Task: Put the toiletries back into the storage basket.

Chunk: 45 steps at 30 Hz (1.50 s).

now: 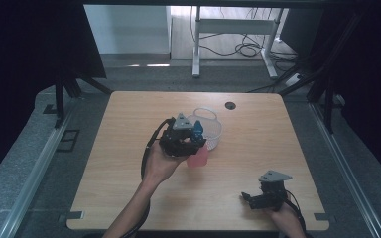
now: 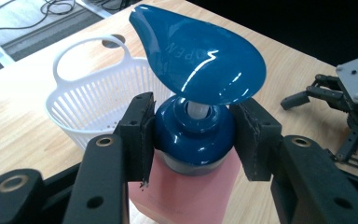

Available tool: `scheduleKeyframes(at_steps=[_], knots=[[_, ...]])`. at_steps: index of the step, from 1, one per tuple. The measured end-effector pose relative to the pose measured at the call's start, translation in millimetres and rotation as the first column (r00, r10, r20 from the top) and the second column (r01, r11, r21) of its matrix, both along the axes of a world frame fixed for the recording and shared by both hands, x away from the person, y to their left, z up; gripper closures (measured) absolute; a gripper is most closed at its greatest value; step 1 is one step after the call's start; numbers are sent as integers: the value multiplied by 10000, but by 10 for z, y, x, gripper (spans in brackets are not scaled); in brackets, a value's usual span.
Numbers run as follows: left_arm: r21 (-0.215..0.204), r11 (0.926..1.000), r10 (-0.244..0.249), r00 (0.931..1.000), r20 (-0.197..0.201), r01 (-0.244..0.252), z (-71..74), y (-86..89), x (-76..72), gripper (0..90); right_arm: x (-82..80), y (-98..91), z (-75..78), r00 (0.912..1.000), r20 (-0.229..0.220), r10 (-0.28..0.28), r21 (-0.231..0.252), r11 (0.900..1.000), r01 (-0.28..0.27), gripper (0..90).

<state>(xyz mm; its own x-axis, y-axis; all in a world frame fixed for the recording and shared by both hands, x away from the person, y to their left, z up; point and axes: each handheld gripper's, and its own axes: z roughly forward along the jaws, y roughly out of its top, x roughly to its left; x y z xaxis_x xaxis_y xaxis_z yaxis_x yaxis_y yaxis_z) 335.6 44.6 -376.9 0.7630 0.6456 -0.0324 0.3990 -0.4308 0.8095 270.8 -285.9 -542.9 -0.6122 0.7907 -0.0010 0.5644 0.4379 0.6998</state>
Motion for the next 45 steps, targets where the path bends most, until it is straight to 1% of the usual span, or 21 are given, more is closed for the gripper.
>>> scheduleKeyframes(at_steps=[8, 10, 14, 16, 19, 21, 24, 29, 30, 31, 33, 36, 39, 41, 42, 45], knots=[[78, 9999, 130, 9994, 314, -133, 135, -53, 86, 526, 0, 0, 0, 10000, -1, -2, 4, 10000, 2, 0], [63, 9999, 148, 9993, 343, -150, 148, -58, 96, 526, 0, 0, 0, 10000, 0, 2, 3, 10000, -2, 0], [64, 9997, 253, 9984, 506, -256, 204, -78, 161, 526, -1, 2, 0, 10000, -7, -18, 34, 10000, 18, 0], [4, 9995, 316, 9983, 498, -317, 212, -85, 172, 526, -1, 2, 0, 10000, -6, -20, 34, 10000, 20, 0], [-39, 9992, 402, 9975, 579, -400, 256, -98, 232, 526, 0, 1, -1, 10000, 11, -2, 18, 10000, 2, 0], [-33, 9991, 423, 9972, 619, -422, 268, -103, 248, 526, 0, 1, -1, 10000, 15, 3, 13, 10000, -3, 0], [-24, 9985, 547, 9958, 729, -547, 319, -125, 310, 526, 0, 0, -1, 10000, 14, 2, 10, 10000, -2, 0], [-52, 9980, 638, 9949, 779, -636, 368, -153, 375, 526, 0, 0, -1, 10000, 16, 8, 11, 10000, -8, 0], [-50, 9978, 663, 9946, 805, -661, 389, -174, 406, 527, 0, 1, -1, 10000, 13, 4, 14, 10000, -4, 0], [-50, 9978, 663, 9946, 805, -661, 389, -174, 406, 527, 0, 1, -1, 10000, 13, 4, 14, 10000, -4, 0], [-69, 9975, 707, 9935, 886, -704, 410, -218, 454, 526, 0, 1, -1, 10000, 16, 6, 14, 10000, -6, 0], [16, 9969, 776, 9923, 970, -781, 419, -260, 505, 527, 1, -2, -2, 10000, 29, 44, -29, 10000, -44, 0], [-3, 9964, 838, 9916, 982, -842, 418, -284, 540, 527, 0, 1, -2, 10000, 21, 10, 10, 10000, -10, 0], [42, 9961, 878, 9911, 1004, -887, 416, -301, 576, 527, 0, 2, -1, 10000, 17, 1, 26, 10000, -1, 0], [-12, 9954, 954, 9902, 1024, -958, 406, -325, 611, 527, -1, 3, 0, 10000, -4, -13, 39, 10000, 13, 0], [56, 9948, 1002, 9894, 1055, -1013, 397, -340, 649, 527, -1, 3, 0, 10000, -6, -7, 41, 10000, 7, 0]])
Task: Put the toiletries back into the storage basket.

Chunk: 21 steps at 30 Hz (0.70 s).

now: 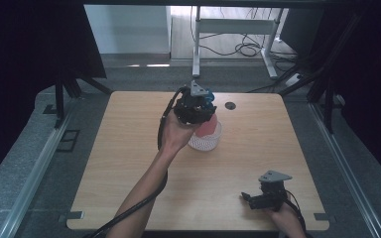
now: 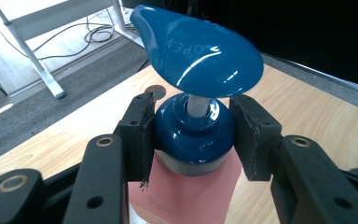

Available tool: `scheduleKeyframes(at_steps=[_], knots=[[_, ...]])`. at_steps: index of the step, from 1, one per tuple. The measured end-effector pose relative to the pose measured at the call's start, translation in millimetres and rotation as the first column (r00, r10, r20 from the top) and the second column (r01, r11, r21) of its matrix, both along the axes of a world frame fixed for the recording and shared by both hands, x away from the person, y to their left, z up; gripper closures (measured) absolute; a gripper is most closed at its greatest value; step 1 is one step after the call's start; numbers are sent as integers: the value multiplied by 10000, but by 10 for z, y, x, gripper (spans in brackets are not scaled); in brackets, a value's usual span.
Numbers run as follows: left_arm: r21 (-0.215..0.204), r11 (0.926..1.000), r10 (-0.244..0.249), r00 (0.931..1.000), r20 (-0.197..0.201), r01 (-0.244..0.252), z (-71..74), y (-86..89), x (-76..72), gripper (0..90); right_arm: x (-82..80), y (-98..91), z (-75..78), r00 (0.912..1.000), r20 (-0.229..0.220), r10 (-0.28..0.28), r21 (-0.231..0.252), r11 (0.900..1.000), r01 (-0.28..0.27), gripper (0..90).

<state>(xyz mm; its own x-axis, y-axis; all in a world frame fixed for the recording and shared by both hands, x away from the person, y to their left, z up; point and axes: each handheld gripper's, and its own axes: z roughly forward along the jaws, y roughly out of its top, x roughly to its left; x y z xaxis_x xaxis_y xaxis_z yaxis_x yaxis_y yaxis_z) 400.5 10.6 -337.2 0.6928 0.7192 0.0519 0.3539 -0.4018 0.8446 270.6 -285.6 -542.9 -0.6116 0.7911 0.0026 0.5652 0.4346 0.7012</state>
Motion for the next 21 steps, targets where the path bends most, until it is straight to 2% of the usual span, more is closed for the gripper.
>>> scheduleKeyframes(at_steps=[14, 21], knots=[[-60, 9984, 564, 9984, -24, -564, -185, -38, 206, 527, -1, 3, -1, 10000, -9, 44, 2, 10000, -44, 0], [-96, 9979, 639, 9979, -83, -639, -270, -54, 250, 526, -2, 4, 0, 10000, -18, 43, 2, 10000, -43, 0]])
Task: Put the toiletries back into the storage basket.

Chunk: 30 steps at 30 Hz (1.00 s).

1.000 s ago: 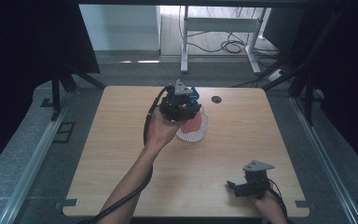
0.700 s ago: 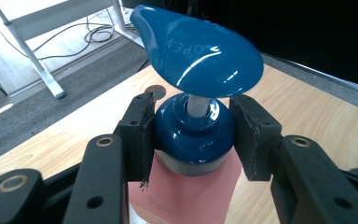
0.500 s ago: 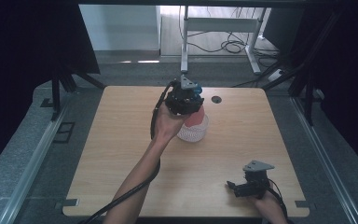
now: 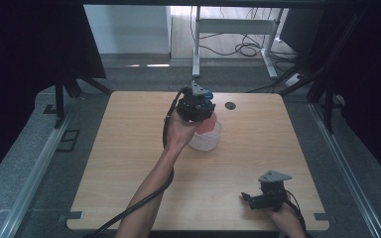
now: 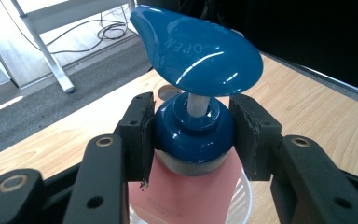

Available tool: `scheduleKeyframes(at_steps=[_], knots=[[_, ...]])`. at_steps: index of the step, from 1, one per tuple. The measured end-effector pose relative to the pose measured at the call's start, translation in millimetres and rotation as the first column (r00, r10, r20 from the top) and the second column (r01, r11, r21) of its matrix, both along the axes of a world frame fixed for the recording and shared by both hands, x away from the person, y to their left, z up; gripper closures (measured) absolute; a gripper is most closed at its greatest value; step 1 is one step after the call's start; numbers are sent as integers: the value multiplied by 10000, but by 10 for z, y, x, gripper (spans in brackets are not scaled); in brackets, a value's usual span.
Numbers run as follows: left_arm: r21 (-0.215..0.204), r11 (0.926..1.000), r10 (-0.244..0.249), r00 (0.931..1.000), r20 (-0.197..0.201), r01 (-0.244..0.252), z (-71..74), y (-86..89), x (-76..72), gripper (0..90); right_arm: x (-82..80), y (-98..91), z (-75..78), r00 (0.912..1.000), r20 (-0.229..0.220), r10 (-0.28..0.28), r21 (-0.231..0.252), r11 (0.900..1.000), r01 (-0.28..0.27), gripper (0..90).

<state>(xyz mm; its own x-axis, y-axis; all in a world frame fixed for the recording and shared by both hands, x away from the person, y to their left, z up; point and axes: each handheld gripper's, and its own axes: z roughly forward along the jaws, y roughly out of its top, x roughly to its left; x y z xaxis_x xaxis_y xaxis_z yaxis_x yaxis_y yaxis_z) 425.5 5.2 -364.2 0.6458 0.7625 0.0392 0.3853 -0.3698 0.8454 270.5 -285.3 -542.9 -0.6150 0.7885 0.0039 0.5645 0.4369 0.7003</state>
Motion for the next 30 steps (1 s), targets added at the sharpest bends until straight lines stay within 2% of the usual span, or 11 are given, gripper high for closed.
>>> scheduleKeyframes(at_steps=[14, 30], knots=[[187, 9998, 11, 9998, -212, -7, -247, -95, 60, 527, 1, 0, 0, 10000, 0, 52, -18, 10000, -52, 0], [228, 9997, 139, 9987, -483, -128, -486, -112, 75, 527, -1, 2, 1, 10000, -23, 52, 5, 10000, -52, 0]])
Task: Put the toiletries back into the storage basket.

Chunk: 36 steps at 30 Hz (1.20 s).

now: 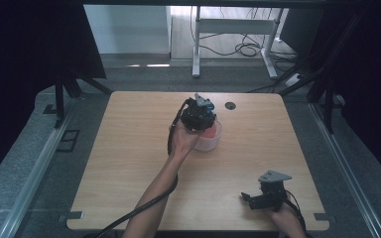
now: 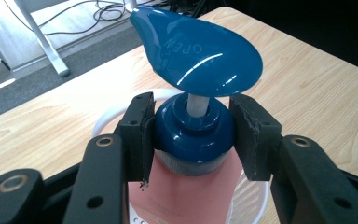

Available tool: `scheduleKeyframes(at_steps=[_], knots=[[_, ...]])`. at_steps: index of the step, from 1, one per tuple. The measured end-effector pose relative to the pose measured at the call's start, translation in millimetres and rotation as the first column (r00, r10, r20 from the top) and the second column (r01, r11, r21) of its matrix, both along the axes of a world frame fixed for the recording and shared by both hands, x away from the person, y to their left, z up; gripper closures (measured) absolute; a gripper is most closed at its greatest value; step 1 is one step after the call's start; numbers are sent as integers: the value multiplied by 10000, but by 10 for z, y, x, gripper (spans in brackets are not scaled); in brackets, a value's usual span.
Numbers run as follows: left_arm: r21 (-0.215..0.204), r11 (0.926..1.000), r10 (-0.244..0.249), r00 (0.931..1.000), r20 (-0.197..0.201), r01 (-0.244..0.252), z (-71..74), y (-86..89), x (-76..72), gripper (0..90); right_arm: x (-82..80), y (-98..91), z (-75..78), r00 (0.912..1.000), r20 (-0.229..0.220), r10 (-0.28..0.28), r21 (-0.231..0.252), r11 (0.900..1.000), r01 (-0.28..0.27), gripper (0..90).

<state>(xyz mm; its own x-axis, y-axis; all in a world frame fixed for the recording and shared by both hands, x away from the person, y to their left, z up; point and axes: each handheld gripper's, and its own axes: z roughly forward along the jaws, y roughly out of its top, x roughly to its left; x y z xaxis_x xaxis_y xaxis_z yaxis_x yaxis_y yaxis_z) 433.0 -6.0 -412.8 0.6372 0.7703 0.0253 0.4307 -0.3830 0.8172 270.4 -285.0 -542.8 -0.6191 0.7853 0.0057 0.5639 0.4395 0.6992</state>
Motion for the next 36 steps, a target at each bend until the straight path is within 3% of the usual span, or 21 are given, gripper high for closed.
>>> scheduleKeyframes(at_steps=[18, 24, 31, 36], knots=[[-21, 9997, 231, 9997, -10, -231, -278, -11, -11, 527, 0, 1, 0, 10000, 7, 13, -15, 10000, -13, 0], [-103, 9998, 178, 9998, -33, -178, -312, -9, -12, 526, 0, 1, 0, 10000, 15, 19, -23, 10000, -19, 0], [-346, 9991, 228, 9982, -547, -247, -301, 66, 27, 522, 0, 2, 0, 10000, 19, 12, -34, 10000, -12, 0], [-461, 9987, 198, 9979, -619, -227, -304, 89, 27, 518, 1, 2, 0, 10000, 29, 29, -41, 10000, -29, 0]])
